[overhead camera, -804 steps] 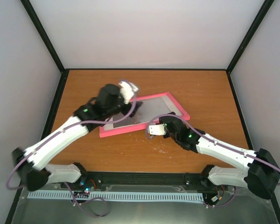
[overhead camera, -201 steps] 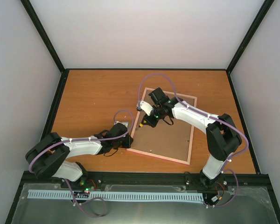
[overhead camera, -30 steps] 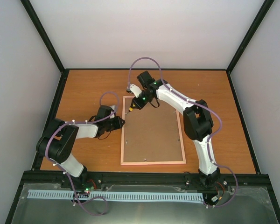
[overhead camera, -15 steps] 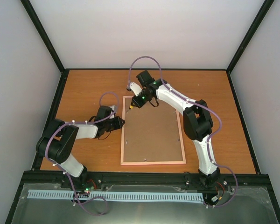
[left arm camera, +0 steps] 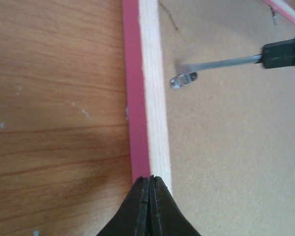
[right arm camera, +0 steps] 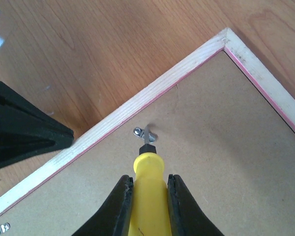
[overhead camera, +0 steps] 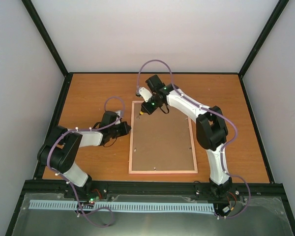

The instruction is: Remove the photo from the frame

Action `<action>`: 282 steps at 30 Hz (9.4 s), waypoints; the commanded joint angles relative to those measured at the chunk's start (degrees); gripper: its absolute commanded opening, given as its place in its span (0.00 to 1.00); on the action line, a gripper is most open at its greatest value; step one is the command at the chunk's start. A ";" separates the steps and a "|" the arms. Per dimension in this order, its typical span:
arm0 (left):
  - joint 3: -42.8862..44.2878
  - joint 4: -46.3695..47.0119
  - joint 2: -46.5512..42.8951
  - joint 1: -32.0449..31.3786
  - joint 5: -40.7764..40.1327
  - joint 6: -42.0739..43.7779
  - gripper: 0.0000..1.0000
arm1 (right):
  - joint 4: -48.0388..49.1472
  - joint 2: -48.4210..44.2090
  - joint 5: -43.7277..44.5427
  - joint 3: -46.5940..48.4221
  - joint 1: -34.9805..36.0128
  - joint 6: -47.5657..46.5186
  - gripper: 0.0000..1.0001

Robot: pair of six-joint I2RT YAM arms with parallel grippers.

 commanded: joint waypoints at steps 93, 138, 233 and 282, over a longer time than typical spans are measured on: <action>0.49 -37.22 -19.14 -23.14 -18.11 -37.69 0.57 | 9.54 -41.27 8.14 -46.75 -25.35 -27.28 0.03; 1.07 -32.79 -10.89 -13.39 -25.52 -27.09 0.57 | 3.36 -37.50 15.02 -43.85 -25.35 -40.75 0.03; 6.75 -6.44 3.62 -0.64 -1.26 3.16 0.01 | 9.88 -18.53 -15.49 -27.18 0.43 -6.42 0.03; 3.65 -2.44 3.04 -0.11 -0.52 1.26 0.01 | 13.06 -13.21 -4.79 -25.91 3.65 1.14 0.03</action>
